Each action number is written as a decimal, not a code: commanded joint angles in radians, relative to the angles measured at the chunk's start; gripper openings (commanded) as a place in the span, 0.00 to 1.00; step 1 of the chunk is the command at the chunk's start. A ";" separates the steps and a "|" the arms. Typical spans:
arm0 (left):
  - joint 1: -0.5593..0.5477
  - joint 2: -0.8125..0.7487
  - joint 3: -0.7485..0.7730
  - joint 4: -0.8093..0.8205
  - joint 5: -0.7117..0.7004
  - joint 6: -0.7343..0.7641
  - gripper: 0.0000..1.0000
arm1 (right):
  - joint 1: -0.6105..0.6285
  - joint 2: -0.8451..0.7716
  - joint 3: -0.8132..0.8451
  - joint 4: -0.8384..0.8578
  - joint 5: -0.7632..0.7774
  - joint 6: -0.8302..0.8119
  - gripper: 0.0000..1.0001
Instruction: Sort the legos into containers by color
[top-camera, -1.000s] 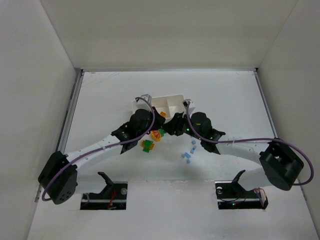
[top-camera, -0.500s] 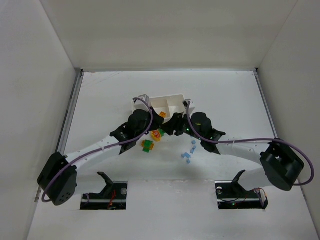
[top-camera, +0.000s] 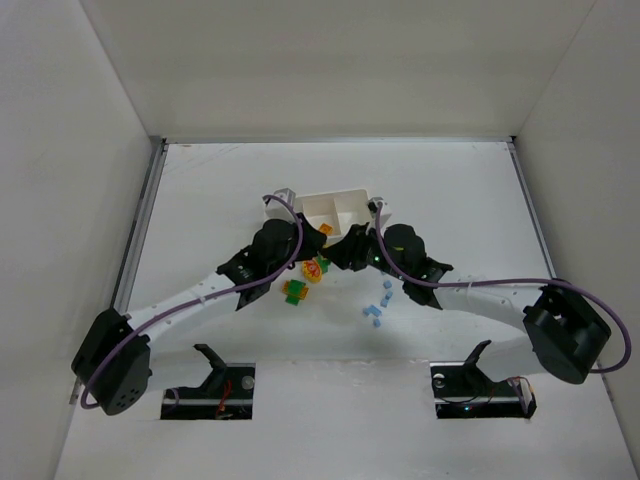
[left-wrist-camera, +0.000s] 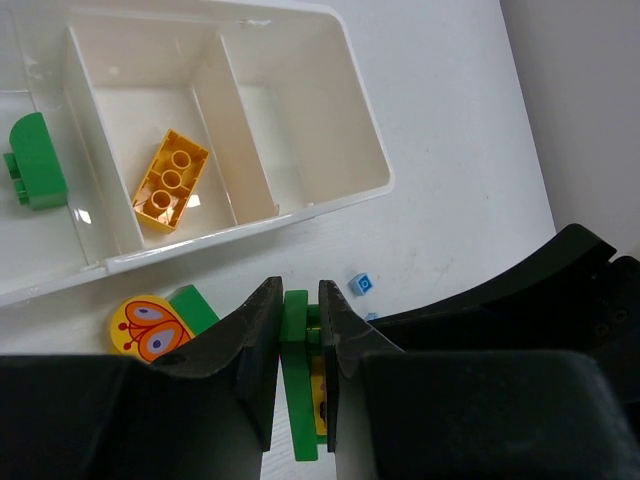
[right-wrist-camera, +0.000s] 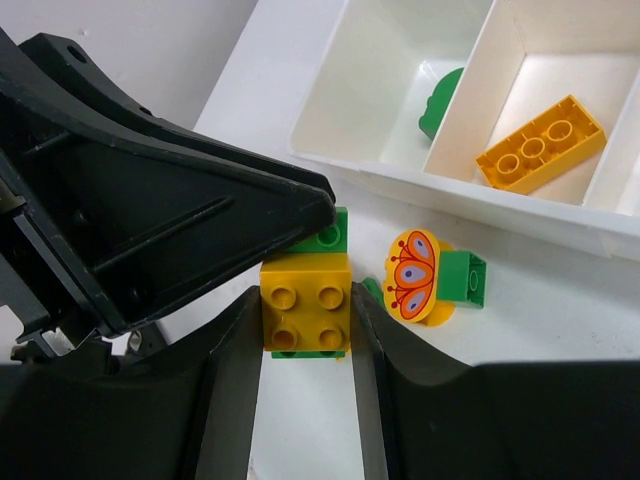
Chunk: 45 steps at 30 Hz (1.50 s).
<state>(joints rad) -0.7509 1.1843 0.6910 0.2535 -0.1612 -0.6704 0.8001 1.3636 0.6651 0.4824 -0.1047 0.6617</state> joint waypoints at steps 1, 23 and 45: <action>0.009 -0.037 -0.018 0.023 -0.001 0.008 0.06 | 0.006 -0.034 0.013 0.056 0.013 0.002 0.30; 0.224 -0.078 0.015 0.049 -0.110 0.058 0.07 | -0.074 -0.166 -0.075 0.081 -0.006 0.018 0.28; 0.252 0.012 -0.008 0.190 -0.219 0.123 0.40 | -0.071 0.124 0.175 -0.005 0.083 -0.080 0.28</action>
<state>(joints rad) -0.4858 1.2892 0.7063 0.3931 -0.3550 -0.5579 0.7265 1.4570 0.7719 0.4763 -0.0578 0.6151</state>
